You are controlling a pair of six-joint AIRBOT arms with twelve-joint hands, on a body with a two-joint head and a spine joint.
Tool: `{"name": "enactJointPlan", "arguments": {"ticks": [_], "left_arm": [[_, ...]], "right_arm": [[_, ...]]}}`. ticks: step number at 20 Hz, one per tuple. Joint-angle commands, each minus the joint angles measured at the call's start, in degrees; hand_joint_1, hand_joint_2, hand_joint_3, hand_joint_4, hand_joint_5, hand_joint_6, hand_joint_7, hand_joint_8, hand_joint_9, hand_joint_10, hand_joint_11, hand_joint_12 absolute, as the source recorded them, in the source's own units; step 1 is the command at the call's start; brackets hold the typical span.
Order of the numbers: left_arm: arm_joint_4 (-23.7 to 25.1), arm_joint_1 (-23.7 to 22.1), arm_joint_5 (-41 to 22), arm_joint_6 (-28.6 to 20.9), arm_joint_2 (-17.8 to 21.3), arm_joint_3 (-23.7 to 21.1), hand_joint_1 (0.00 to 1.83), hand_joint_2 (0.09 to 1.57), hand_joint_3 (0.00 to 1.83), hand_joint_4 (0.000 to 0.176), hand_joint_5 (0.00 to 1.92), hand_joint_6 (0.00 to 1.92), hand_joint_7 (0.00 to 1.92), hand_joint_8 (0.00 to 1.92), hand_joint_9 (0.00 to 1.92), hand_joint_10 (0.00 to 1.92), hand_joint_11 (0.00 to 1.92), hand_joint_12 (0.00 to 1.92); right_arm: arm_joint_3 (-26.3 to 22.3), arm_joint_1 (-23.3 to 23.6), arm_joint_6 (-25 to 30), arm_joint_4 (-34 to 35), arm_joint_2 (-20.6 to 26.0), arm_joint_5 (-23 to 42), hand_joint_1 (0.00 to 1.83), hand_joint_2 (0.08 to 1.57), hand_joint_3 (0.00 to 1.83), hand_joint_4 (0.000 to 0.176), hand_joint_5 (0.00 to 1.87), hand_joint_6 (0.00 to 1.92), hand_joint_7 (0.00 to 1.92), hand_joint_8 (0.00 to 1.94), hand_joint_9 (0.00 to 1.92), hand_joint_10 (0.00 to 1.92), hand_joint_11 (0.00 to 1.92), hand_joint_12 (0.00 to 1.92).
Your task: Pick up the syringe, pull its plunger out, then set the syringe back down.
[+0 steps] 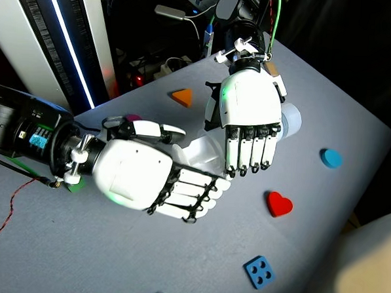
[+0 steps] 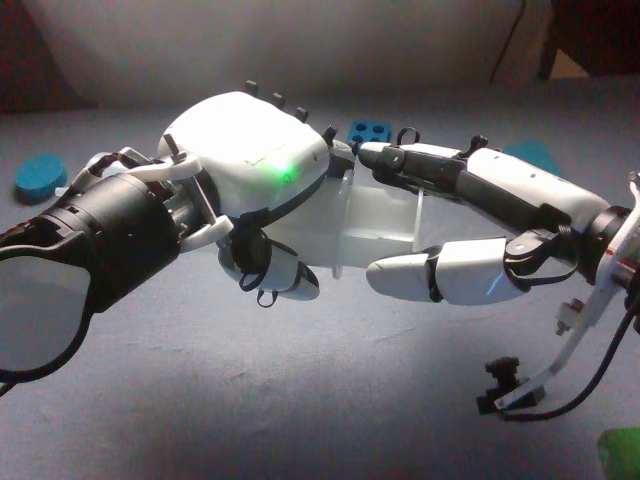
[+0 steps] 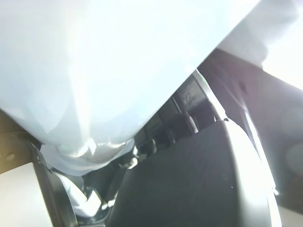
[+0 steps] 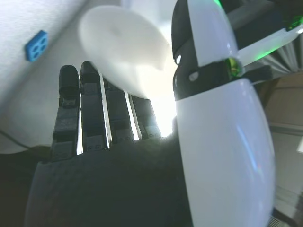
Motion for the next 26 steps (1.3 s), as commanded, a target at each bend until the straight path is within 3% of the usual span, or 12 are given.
{"name": "enactJointPlan", "arguments": {"ticks": [1,3,4,7,13,20,24,25,26], "left_arm": [[2.48,-0.5,6.19,0.49,0.27,0.03,1.49,1.14,0.0,0.0,0.82,0.93,0.87,1.17,0.88,1.19,0.79,1.6],[2.48,-0.38,6.19,0.5,0.27,0.18,1.49,1.14,0.0,0.0,0.82,0.93,0.88,1.16,0.87,1.21,0.81,1.59],[2.48,-0.34,6.19,0.5,0.27,0.32,1.38,1.14,0.0,0.0,0.86,0.97,0.9,1.17,0.88,1.3,0.8,1.31],[1.27,-0.09,6.19,0.53,0.27,0.69,1.37,1.15,0.0,0.0,0.82,1.0,0.9,1.18,0.87,1.32,0.81,1.27],[-5.86,-0.52,6.21,5.53,0.25,0.67,1.37,1.15,0.0,0.0,0.83,1.03,0.89,1.17,0.88,1.31,0.81,1.26],[-6.79,-1.12,6.25,5.92,0.27,0.95,1.38,1.12,0.0,0.0,0.87,0.97,0.97,1.04,0.91,1.26,0.84,1.25],[-6.79,-1.33,6.25,6.2,0.26,1.09,1.38,1.13,0.0,0.0,0.85,1.0,0.99,1.03,0.89,1.28,0.82,1.28],[-6.79,-1.37,6.25,6.2,0.26,1.15,1.47,1.13,0.01,0.0,0.82,0.98,0.95,1.05,0.86,1.22,0.83,1.52],[-6.79,-1.5,6.25,6.31,0.26,1.19,1.49,1.13,0.0,0.0,0.81,0.97,0.95,1.04,0.88,1.2,0.81,1.58]], "right_arm": [[0.05,0.7,0.69,-1.73,-0.16,6.09,0.97,0.99,0.0,0.0,0.24,0.0,0.28,0.0,0.24,0.0,0.0,0.6],[0.04,0.5,0.62,-1.73,-0.13,6.21,0.97,0.99,0.0,0.0,0.24,0.0,0.28,0.0,0.26,0.01,0.0,0.65],[0.04,0.33,0.58,-1.73,-0.13,6.27,0.98,0.99,0.0,0.0,0.24,0.0,0.27,0.0,0.25,0.0,0.0,0.6],[0.03,-0.09,0.35,-1.74,-0.09,6.61,0.99,0.99,0.0,0.0,0.23,0.0,0.27,0.0,0.25,0.0,0.0,0.61],[-0.08,-0.47,0.31,-1.71,0.15,7.41,1.04,0.97,0.0,0.0,0.24,0.01,0.27,0.0,0.26,0.0,0.0,0.59],[-0.3,-0.62,0.53,-0.13,-0.15,7.06,1.05,0.96,0.0,0.0,0.28,0.0,0.3,0.0,0.27,0.0,0.0,0.54],[0.63,0.06,1.56,-0.14,-1.09,6.81,1.05,0.96,0.0,0.0,0.28,0.0,0.3,0.0,0.27,0.0,0.0,0.59],[0.88,0.2,1.64,-0.16,-1.33,6.78,1.05,0.96,0.0,0.0,0.28,0.0,0.31,0.01,0.28,0.01,0.0,0.6],[1.34,0.44,1.85,-0.17,-1.74,6.71,1.05,0.96,0.0,0.0,0.28,0.0,0.31,0.0,0.29,0.01,0.0,0.62]]}}
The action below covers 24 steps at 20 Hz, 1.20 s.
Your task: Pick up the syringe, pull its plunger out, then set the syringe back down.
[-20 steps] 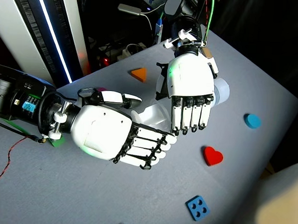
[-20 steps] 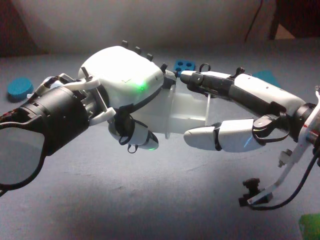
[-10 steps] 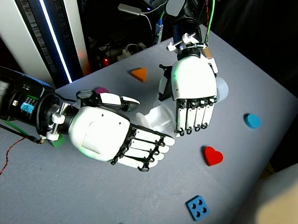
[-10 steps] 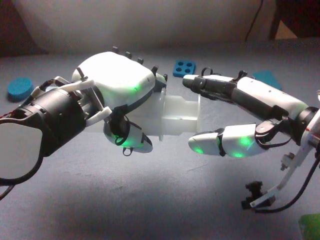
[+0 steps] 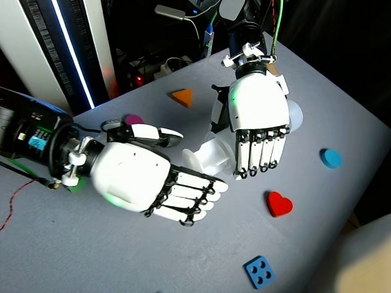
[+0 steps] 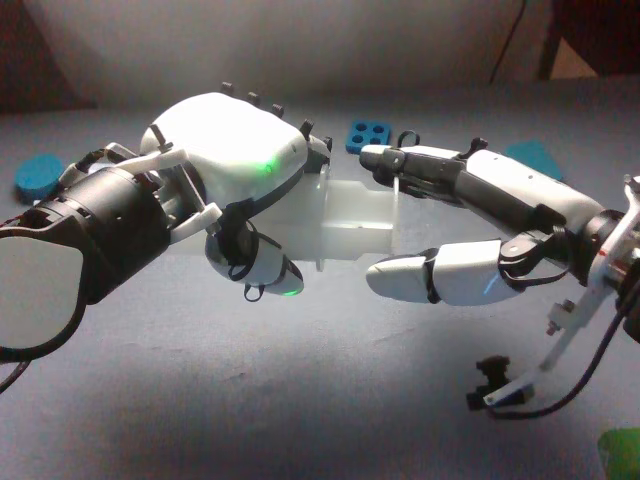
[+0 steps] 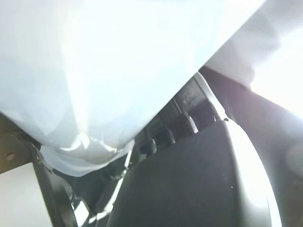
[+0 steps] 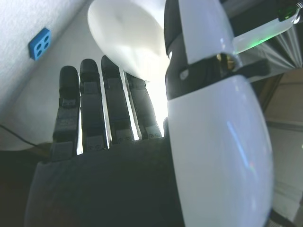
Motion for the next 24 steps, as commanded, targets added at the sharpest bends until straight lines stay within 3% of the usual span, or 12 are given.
{"name": "enactJointPlan", "arguments": {"ticks": [1,6,7,13,14,15,16,17,21,22,23,24], "left_arm": [[2.63,-1.33,5.88,0.36,0.26,0.25,1.4,1.13,0.0,0.0,0.82,1.02,0.97,1.05,0.88,1.28,0.8,1.38],[2.63,-1.98,5.88,0.58,0.26,0.4,1.38,1.13,0.0,0.0,0.85,0.99,0.97,1.04,0.91,1.27,0.85,1.25],[2.63,-2.06,5.88,0.59,0.26,0.39,1.47,1.13,0.0,0.0,0.82,0.96,0.94,1.06,0.89,1.21,0.8,1.53],[2.63,-2.13,5.87,0.59,0.26,0.34,1.49,1.12,0.0,0.0,0.82,0.96,0.95,1.02,0.91,1.16,0.81,1.6],[2.63,-2.13,5.87,0.59,0.26,0.34,1.4,1.13,0.0,0.0,0.82,1.01,0.98,1.02,0.91,1.25,0.82,1.39],[2.63,-2.13,5.87,0.59,0.26,0.32,1.38,1.13,0.0,0.0,0.83,1.02,0.99,1.01,0.91,1.26,0.82,1.31],[2.63,-2.13,5.87,0.59,0.25,0.31,1.47,1.12,0.0,0.0,0.83,0.98,0.98,0.99,0.92,1.16,0.78,1.54],[2.63,-2.13,5.87,0.59,0.25,0.31,1.49,1.12,0.0,0.0,0.83,0.97,0.98,1.0,0.91,1.15,0.76,1.6],[2.63,-2.12,5.85,0.6,0.25,0.26,1.49,1.11,0.0,0.0,0.84,0.97,0.98,0.97,0.92,1.13,0.8,1.58],[2.63,-2.1,5.85,0.6,0.25,0.25,1.4,1.12,0.0,0.0,0.85,1.01,1.0,0.98,0.91,1.24,0.8,1.4],[2.63,-2.08,5.85,0.61,0.25,0.24,1.48,1.11,0.0,0.0,0.86,0.95,0.98,0.97,0.92,1.16,0.8,1.55],[2.63,-2.06,5.85,0.62,0.25,0.24,1.49,1.11,0.0,0.0,0.86,0.94,0.98,0.97,0.92,1.14,0.8,1.58]], "right_arm": [[0.29,1.08,0.93,-1.83,-0.32,5.15,1.05,0.96,0.0,0.0,0.26,0.0,0.31,0.0,0.29,0.01,0.0,0.62],[0.48,1.13,1.15,-2.24,-0.76,5.14,1.07,0.96,0.0,0.0,0.26,0.0,0.27,0.0,0.26,0.0,0.0,0.57],[0.49,1.12,1.15,-2.25,-0.81,5.14,1.07,0.96,0.0,0.0,0.27,0.01,0.28,0.01,0.27,0.0,0.0,0.57],[0.5,1.17,1.15,-2.25,-0.87,5.61,1.06,0.95,0.0,0.0,0.28,0.01,0.3,0.0,0.29,0.01,0.0,0.62],[0.5,1.17,1.15,-2.25,-0.87,5.69,1.06,0.95,0.0,0.0,0.27,0.0,0.29,0.0,0.28,0.0,0.0,0.59],[0.5,1.16,1.15,-2.25,-0.87,5.74,1.06,0.94,0.0,0.0,0.26,0.0,0.29,0.0,0.28,0.0,0.0,0.58],[0.5,1.1,1.15,-2.25,-0.87,5.78,1.06,0.93,0.0,0.0,0.27,0.0,0.28,0.0,0.28,0.0,0.0,0.58],[0.5,1.06,1.15,-2.25,-0.87,5.82,1.07,0.93,0.0,0.0,0.27,0.0,0.27,0.0,0.27,0.0,0.0,0.58],[0.5,1.08,1.15,-2.24,-0.87,5.99,1.05,0.93,0.0,0.0,0.28,0.01,0.29,0.01,0.28,0.0,0.0,0.58],[0.5,1.08,1.14,-2.24,-0.87,6.01,1.05,0.95,0.0,0.0,0.3,0.01,0.32,0.01,0.31,0.01,0.0,0.62],[0.5,1.07,1.12,-2.24,-0.87,6.01,1.04,0.98,0.01,0.0,0.31,0.01,0.34,0.01,0.33,0.01,0.0,0.65],[0.5,1.07,1.12,-2.24,-0.87,6.04,1.03,0.99,0.01,0.0,0.31,0.0,0.35,0.01,0.33,0.01,0.0,0.68]]}}
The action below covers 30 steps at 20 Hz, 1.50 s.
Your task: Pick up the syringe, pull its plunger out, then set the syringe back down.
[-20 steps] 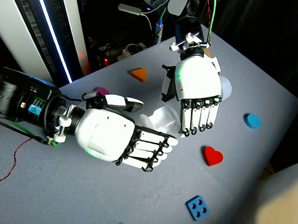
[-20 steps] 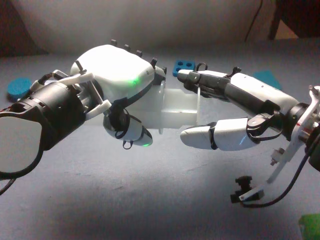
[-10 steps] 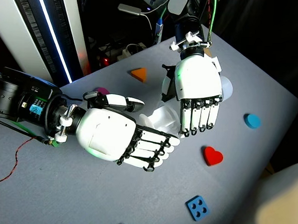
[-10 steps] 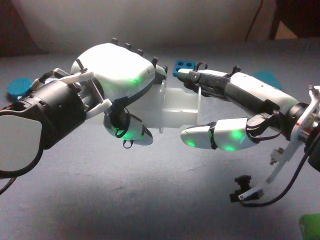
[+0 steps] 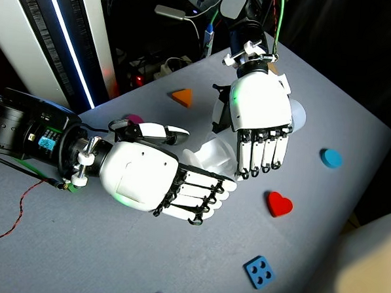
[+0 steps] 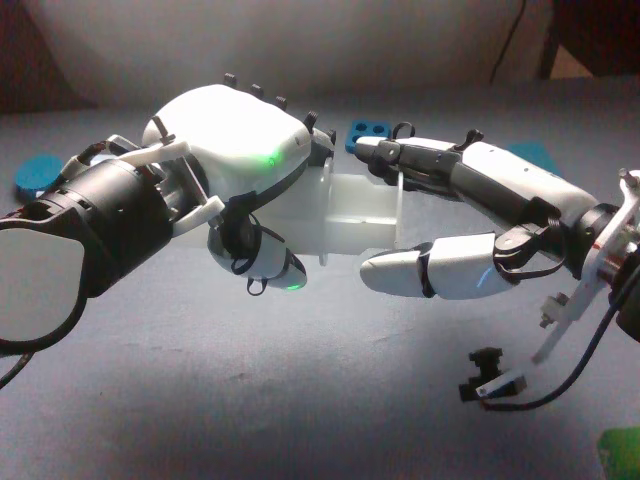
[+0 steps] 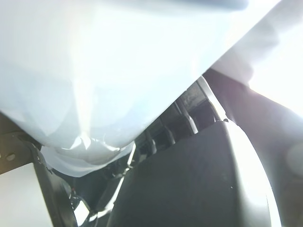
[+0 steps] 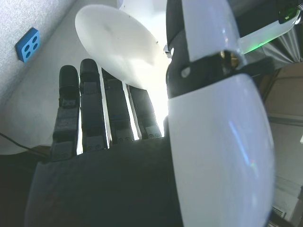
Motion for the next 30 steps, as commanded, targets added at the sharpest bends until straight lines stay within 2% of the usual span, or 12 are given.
{"name": "enactJointPlan", "arguments": {"ticks": [1,14,16,17,22,23,24,25,26,27,28,30], "left_arm": [[2.63,-1.06,6.33,0.27,0.25,0.22,1.49,1.12,0.0,0.0,0.84,0.95,0.98,0.98,0.92,1.15,0.79,1.59],[2.63,-1.13,6.28,0.31,0.26,0.09,1.49,1.11,0.0,0.0,0.86,0.94,0.97,0.98,0.94,1.12,0.79,1.58],[2.63,-1.09,6.21,0.38,0.26,0.1,1.49,1.12,0.0,0.0,0.81,0.98,0.95,1.02,0.91,1.16,0.82,1.58],[2.63,-1.04,6.12,0.39,0.26,0.08,1.49,1.12,0.0,0.0,0.83,0.97,0.96,1.0,0.93,1.14,0.81,1.57],[2.63,-0.91,6.1,0.4,0.26,0.0,1.49,1.12,0.0,0.0,0.82,0.97,0.97,1.0,0.9,1.16,0.8,1.59],[2.63,-0.92,6.1,0.4,0.27,0.03,1.4,1.13,0.0,0.0,0.81,1.03,0.97,1.04,0.89,1.27,0.81,1.4],[2.63,-0.95,6.1,0.4,0.27,0.06,1.38,1.14,0.0,0.0,0.82,1.02,0.97,1.04,0.9,1.29,0.83,1.32],[2.63,-0.97,6.1,0.4,0.27,0.07,1.38,1.13,0.0,0.0,0.83,1.01,0.98,1.04,0.9,1.28,0.84,1.3],[2.63,-0.99,6.1,0.39,0.27,0.07,1.47,1.12,0.0,0.0,0.84,0.95,0.97,1.0,0.92,1.17,0.81,1.53],[2.63,-1.02,6.09,0.39,0.27,0.07,1.49,1.12,0.0,0.0,0.84,0.94,0.96,1.0,0.93,1.14,0.81,1.57],[2.63,-1.07,6.06,0.39,0.27,0.07,1.49,1.12,0.0,0.0,0.82,0.96,0.96,1.0,0.93,1.14,0.79,1.6],[2.63,-1.13,6.01,0.39,0.28,0.09,1.38,1.14,0.0,0.0,0.8,1.06,0.96,1.05,0.91,1.27,0.83,1.32]], "right_arm": [[0.01,0.68,0.64,-1.98,-0.3,5.18,1.02,0.99,0.01,0.0,0.3,0.0,0.35,0.0,0.33,0.0,0.0,0.69],[0.01,0.72,0.6,-1.98,-0.3,5.26,1.05,0.98,0.0,0.0,0.4,0.02,0.49,0.02,0.45,0.02,0.05,0.87],[0.01,0.72,0.6,-1.98,-0.3,5.26,1.09,0.99,0.0,0.0,0.43,0.01,0.56,0.01,0.53,0.02,0.12,0.89],[0.01,0.74,0.6,-1.98,-0.3,5.29,1.15,1.0,0.0,0.0,0.62,0.01,0.77,0.01,0.77,0.04,0.4,0.94],[0.01,0.78,0.59,-1.98,-0.29,5.34,1.19,1.01,0.0,0.0,0.89,0.02,0.94,0.01,0.99,0.04,0.64,0.99],[0.01,0.78,0.59,-1.98,-0.29,5.34,1.18,1.05,0.01,0.0,1.04,0.64,1.03,0.01,1.08,0.04,0.73,0.99],[0.01,0.78,0.59,-1.98,-0.29,5.36,1.23,1.06,0.0,0.0,1.01,0.88,1.15,0.51,1.15,0.04,0.8,1.01],[0.01,0.77,0.58,-1.98,-0.29,5.36,1.24,1.07,0.0,0.0,0.99,0.92,1.17,0.66,1.22,0.06,0.88,1.04],[0.01,0.76,0.58,-1.98,-0.29,5.37,1.36,1.05,0.02,0.0,1.0,0.84,1.18,0.6,1.08,0.86,0.93,1.06],[0.01,0.74,0.55,-1.98,-0.29,5.4,1.38,1.06,0.01,0.0,1.0,0.82,1.16,0.63,1.04,1.05,0.95,1.11],[0.01,0.73,0.53,-1.98,-0.29,5.42,1.39,1.06,0.0,0.0,0.99,0.81,1.14,0.69,1.03,1.1,0.96,1.14],[0.01,0.72,0.48,-1.98,-0.29,5.52,1.39,1.07,0.0,0.0,0.98,0.8,1.13,0.74,1.02,1.13,0.95,1.19]]}}
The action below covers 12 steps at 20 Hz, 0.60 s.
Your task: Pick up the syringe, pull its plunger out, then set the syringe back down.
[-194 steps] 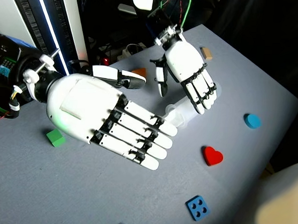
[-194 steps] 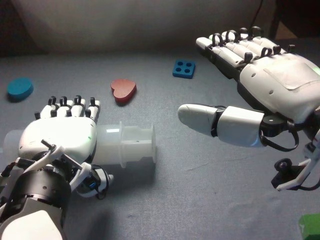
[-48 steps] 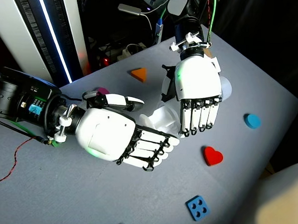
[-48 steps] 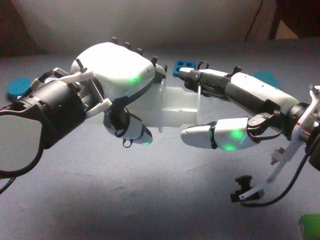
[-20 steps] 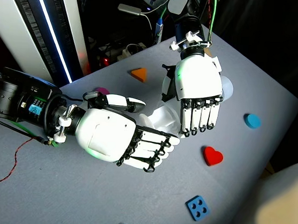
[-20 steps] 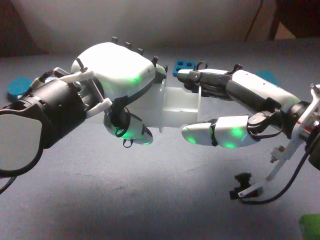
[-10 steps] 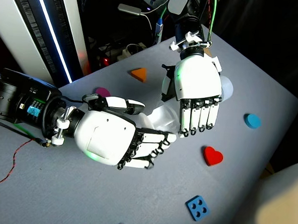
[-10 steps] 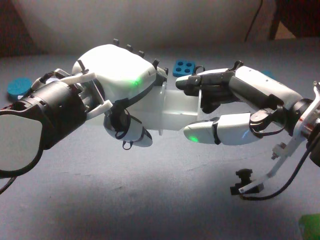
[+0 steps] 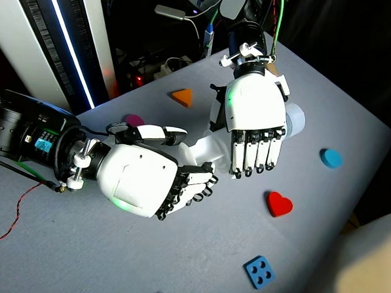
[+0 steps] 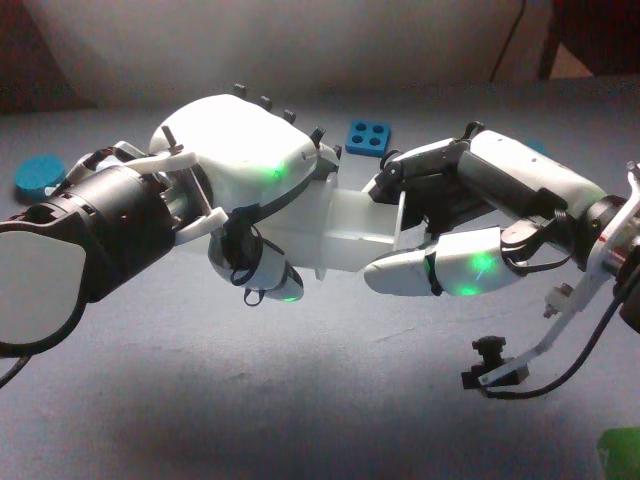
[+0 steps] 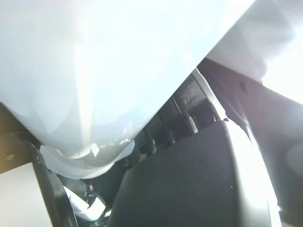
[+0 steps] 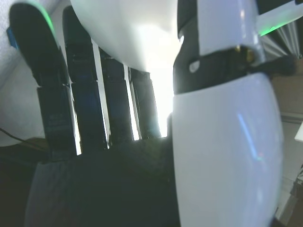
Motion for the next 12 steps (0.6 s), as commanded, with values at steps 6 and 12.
{"name": "enactJointPlan", "arguments": {"ticks": [6,12], "left_arm": [[1.97,-1.25,8.12,-0.55,0.4,0.09,1.49,1.12,0.0,0.0,0.82,0.95,0.96,1.0,0.94,1.12,0.81,1.58],[1.67,-1.36,7.85,-0.34,0.39,0.52,1.4,1.13,0.0,0.0,0.82,1.0,0.97,1.03,0.91,1.27,0.81,1.41]], "right_arm": [[-0.35,1.07,0.24,-2.05,0.01,4.57,1.39,1.08,0.0,0.0,0.96,0.8,1.11,0.78,1.0,1.17,0.94,1.21],[-0.38,1.14,-1.65,-11.06,2.94,5.65,1.38,1.07,0.0,0.0,0.96,0.79,1.11,0.78,1.03,1.12,0.97,1.17]]}}
